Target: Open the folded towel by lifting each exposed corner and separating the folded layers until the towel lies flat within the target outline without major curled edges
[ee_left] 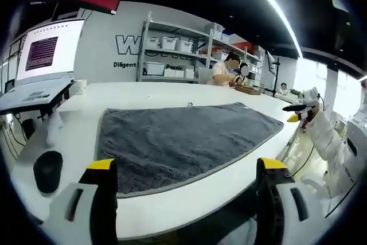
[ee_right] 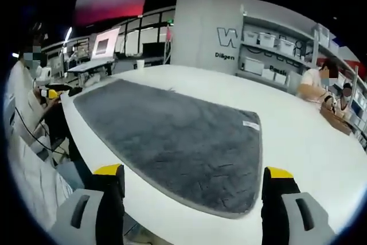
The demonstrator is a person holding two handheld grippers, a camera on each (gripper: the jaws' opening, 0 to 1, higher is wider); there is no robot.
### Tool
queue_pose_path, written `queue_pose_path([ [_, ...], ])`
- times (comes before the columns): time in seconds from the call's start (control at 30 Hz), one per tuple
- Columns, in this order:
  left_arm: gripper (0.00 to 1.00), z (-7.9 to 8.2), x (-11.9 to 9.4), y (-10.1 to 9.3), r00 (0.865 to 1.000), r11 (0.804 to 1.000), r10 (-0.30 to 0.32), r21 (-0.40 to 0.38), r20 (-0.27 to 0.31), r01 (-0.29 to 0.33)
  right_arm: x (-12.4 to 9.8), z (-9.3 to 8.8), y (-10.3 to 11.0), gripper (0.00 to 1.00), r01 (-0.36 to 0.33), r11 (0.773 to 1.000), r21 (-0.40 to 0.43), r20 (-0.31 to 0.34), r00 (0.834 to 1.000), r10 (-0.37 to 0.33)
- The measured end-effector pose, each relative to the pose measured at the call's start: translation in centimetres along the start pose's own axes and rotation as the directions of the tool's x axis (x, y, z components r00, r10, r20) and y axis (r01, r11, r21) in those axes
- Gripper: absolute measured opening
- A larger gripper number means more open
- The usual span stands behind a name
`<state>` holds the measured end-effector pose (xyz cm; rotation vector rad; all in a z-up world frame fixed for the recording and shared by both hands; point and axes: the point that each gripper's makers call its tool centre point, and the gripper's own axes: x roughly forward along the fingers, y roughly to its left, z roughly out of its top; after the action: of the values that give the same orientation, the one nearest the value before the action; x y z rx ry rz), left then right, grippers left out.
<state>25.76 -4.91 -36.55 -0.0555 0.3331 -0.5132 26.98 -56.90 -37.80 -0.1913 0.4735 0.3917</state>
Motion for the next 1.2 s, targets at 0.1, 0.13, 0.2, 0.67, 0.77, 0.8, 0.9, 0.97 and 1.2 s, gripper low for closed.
queue_pose_path([
  [0.1, 0.99, 0.0, 0.0, 0.2, 1.0, 1.0, 0.005, -0.003, 0.002, -0.005, 0.0, 0.1, 0.1, 1.0, -0.003, 1.0, -0.003, -0.002, 1.0, 0.003],
  [0.13, 0.99, 0.0, -0.1, 0.3, 1.0, 1.0, 0.007, -0.005, 0.002, -0.007, 0.0, 0.1, 0.2, 1.0, -0.005, 1.0, -0.004, -0.002, 1.0, 0.005],
  [0.2, 0.99, 0.1, -0.1, 0.3, 1.0, 1.0, 0.007, -0.006, 0.004, -0.007, 0.0, 0.2, 0.1, 1.0, -0.005, 1.0, -0.005, -0.001, 1.0, 0.005],
  [0.67, 0.99, 0.2, 0.6, 0.3, 1.0, 1.0, 0.001, 0.002, -0.003, -0.001, 0.2, 0.4, 0.1, 1.0, -0.009, 1.0, -0.027, -0.012, 1.0, 0.009],
  [0.77, 0.99, 0.0, 0.9, -0.3, 1.0, 1.0, -0.013, 0.009, -0.016, 0.013, -0.1, 0.6, 0.0, 1.0, -0.004, 1.0, -0.023, -0.001, 1.0, 0.004],
  [0.8, 0.99, 0.1, 1.0, -0.6, 1.0, 1.0, -0.02, 0.01, -0.016, 0.02, -0.3, 0.6, -0.2, 1.0, -0.001, 1.0, -0.018, 0.005, 1.0, 0.001],
  [0.9, 0.99, 0.4, 1.2, -1.2, 0.999, 0.999, -0.035, 0.007, -0.009, 0.035, -0.5, 0.3, -0.3, 1.0, 0.003, 1.0, -0.016, 0.002, 1.0, -0.003],
  [0.97, 0.99, 0.5, 1.2, -1.3, 0.999, 0.999, -0.037, 0.011, -0.008, 0.037, -0.6, 0.2, -0.4, 1.0, 0.005, 1.0, -0.018, -0.001, 1.0, -0.005],
  [1.2, 0.99, 0.0, 2.0, -1.9, 0.998, 0.999, -0.05, 0.002, -0.023, 0.05, -0.9, 0.2, -0.7, 1.0, 0.007, 1.0, -0.014, 0.011, 1.0, -0.006],
])
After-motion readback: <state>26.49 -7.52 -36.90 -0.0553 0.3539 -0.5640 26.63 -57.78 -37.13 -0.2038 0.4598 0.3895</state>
